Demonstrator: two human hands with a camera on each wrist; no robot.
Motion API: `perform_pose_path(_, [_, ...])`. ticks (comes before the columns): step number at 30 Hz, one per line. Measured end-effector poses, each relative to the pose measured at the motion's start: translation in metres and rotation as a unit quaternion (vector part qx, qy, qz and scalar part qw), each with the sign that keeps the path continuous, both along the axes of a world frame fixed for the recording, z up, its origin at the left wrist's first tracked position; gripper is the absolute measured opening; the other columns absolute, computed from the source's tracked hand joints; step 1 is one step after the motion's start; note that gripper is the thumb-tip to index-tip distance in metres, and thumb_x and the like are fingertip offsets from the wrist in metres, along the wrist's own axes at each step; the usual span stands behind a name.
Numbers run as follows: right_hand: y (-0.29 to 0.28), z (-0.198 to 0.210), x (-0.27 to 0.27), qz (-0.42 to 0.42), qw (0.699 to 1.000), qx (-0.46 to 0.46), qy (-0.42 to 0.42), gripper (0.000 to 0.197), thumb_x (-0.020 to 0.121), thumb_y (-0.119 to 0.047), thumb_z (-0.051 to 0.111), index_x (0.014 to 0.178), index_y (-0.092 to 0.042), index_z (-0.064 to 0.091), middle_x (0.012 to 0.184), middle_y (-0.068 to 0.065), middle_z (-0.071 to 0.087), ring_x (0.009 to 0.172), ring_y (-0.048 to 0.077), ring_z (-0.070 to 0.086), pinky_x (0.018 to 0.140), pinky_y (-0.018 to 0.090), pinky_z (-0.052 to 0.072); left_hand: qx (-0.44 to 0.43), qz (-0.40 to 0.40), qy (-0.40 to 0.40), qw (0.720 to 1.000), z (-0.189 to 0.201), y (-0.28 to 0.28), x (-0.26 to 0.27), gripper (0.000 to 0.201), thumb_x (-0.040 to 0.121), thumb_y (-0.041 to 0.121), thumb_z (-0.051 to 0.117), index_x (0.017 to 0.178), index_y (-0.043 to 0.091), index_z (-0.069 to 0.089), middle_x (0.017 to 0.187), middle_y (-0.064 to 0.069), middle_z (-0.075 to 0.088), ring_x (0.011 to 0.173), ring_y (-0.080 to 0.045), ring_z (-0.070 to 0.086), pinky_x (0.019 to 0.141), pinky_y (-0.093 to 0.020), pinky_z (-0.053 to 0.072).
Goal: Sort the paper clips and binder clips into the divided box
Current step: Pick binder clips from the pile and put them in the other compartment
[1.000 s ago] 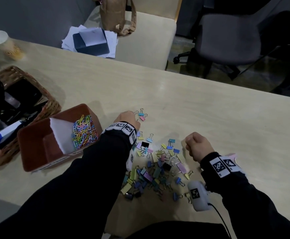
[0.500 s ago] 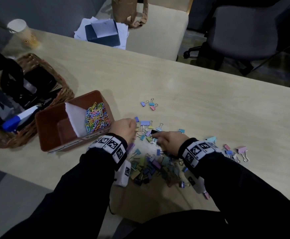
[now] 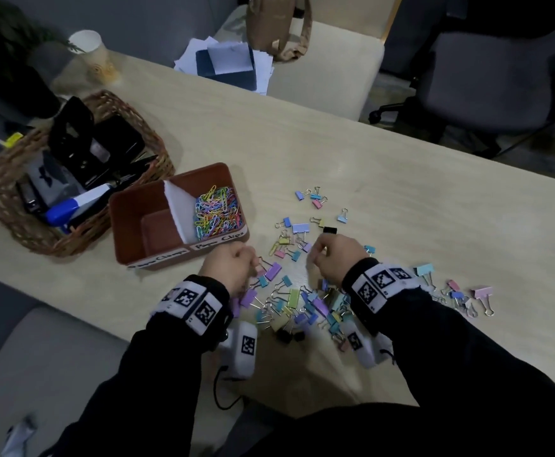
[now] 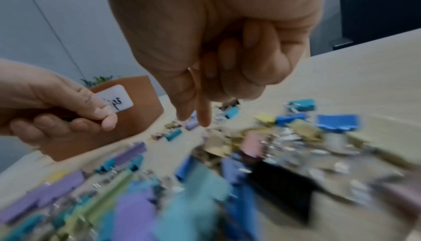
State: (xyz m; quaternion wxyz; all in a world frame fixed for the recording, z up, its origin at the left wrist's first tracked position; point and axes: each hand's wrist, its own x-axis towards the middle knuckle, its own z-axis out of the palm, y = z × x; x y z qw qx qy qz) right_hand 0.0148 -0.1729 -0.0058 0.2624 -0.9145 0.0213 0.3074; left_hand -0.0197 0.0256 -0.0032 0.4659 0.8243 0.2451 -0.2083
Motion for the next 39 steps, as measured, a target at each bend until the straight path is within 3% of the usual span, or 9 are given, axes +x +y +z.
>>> perform_pose_path(9, [0.088, 0.059, 0.057, -0.241, 0.904, 0.334, 0.114, 0.027, 0.089, 0.005, 0.036, 0.073, -0.008, 0.053, 0.061, 0.009, 0.043, 0.047, 0.018, 0.034, 0.041, 0.017, 0.028, -0.048, 0.178, -0.087, 0.979, 0.031, 0.057, 0.055, 0.017, 0.088, 0.019, 0.046, 0.075, 0.015, 0.057, 0.068, -0.003, 0.052, 0.066, -0.024, 0.048, 0.063, -0.031, 0.04])
perform_pose_path(11, [0.111, 0.066, 0.064, -0.226, 0.91, 0.334, 0.097, 0.029, 0.092, 0.007, 0.034, 0.075, -0.01, 0.051, 0.064, 0.01, 0.047, 0.048, 0.018, 0.04, 0.042, 0.022, 0.035, -0.081, 0.188, -0.085, 0.975, 0.029, 0.059, 0.061, 0.015, 0.092, 0.015, 0.044, 0.084, 0.013, 0.055, 0.081, -0.008, 0.057, 0.069, -0.024, 0.052, 0.058, -0.029, 0.045])
perform_pose_path(15, [0.138, 0.066, 0.064, -0.19, 0.917, 0.338, 0.094, 0.025, 0.094, 0.008, 0.038, 0.103, -0.007, 0.056, 0.085, 0.012, 0.057, 0.065, 0.021, 0.053, 0.055, 0.028, 0.043, 0.004, 0.11, -0.087, 0.99, 0.033, 0.059, 0.051, 0.037, 0.095, 0.01, 0.042, 0.13, 0.007, 0.053, 0.136, -0.004, 0.051, 0.123, -0.019, 0.046, 0.102, -0.024, 0.032])
perform_pose_path(19, [0.118, 0.064, 0.055, -0.19, 0.921, 0.338, 0.045, 0.028, 0.091, 0.008, 0.045, 0.112, -0.004, 0.061, 0.096, 0.011, 0.063, 0.083, 0.021, 0.059, 0.064, 0.026, 0.046, -0.001, 0.11, -0.177, 0.978, 0.032, 0.051, 0.022, 0.023, 0.088, 0.019, 0.05, 0.096, 0.033, 0.066, 0.099, -0.003, 0.07, 0.088, -0.024, 0.067, 0.079, -0.035, 0.056])
perform_pose_path(23, [0.071, 0.048, 0.035, -0.135, 0.964, 0.226, -0.04, 0.02, 0.09, 0.0, 0.056, 0.083, -0.016, 0.064, 0.091, 0.006, 0.069, 0.072, 0.016, 0.062, 0.064, 0.026, 0.05, 0.066, -0.036, -0.191, 0.979, 0.023, 0.032, -0.007, 0.015, 0.088, 0.019, 0.058, 0.078, 0.027, 0.065, 0.071, 0.01, 0.065, 0.064, -0.008, 0.059, 0.065, -0.023, 0.047])
perform_pose_path(26, [0.047, 0.025, 0.013, 0.056, 0.997, 0.025, -0.04, 0.026, 0.093, -0.007, 0.051, 0.106, -0.023, 0.067, 0.107, -0.004, 0.067, 0.091, 0.011, 0.061, 0.083, 0.023, 0.048, 0.129, -0.184, -0.145, 0.963, -0.001, 0.014, -0.01, 0.022, 0.091, 0.017, 0.053, 0.098, 0.026, 0.071, 0.096, 0.003, 0.069, 0.087, -0.016, 0.065, 0.083, -0.03, 0.052])
perform_pose_path(30, [0.029, -0.001, -0.021, 0.283, 0.948, -0.141, 0.023, 0.07, 0.086, -0.012, 0.063, 0.14, -0.044, 0.033, 0.123, 0.001, 0.045, 0.114, 0.022, 0.046, 0.091, 0.04, 0.051, 0.206, -0.361, -0.054, 0.908, -0.021, -0.005, 0.005, 0.061, 0.09, -0.001, 0.044, 0.142, 0.032, 0.041, 0.122, -0.006, 0.05, 0.111, -0.023, 0.053, 0.096, -0.036, 0.048])
perform_pose_path(34, [0.014, -0.002, -0.035, 0.304, 0.935, -0.184, -0.002, 0.069, 0.088, -0.022, 0.061, 0.144, -0.041, 0.025, 0.127, 0.004, 0.039, 0.118, 0.025, 0.04, 0.094, 0.042, 0.046, 0.286, -0.447, -0.016, 0.848, -0.025, -0.01, 0.016, 0.067, 0.088, 0.0, 0.045, 0.147, 0.029, 0.031, 0.124, -0.01, 0.042, 0.113, -0.029, 0.047, 0.09, -0.037, 0.047])
perform_pose_path(39, [-0.017, -0.01, -0.041, 0.213, 0.964, -0.13, -0.089, 0.048, 0.091, -0.023, 0.056, 0.135, -0.036, 0.043, 0.123, -0.001, 0.047, 0.116, 0.022, 0.045, 0.094, 0.037, 0.046, 0.306, -0.396, -0.051, 0.864, -0.035, -0.005, 0.019, 0.028, 0.092, 0.008, 0.048, 0.113, 0.02, 0.063, 0.115, -0.006, 0.051, 0.103, -0.026, 0.057, 0.081, -0.038, 0.054])
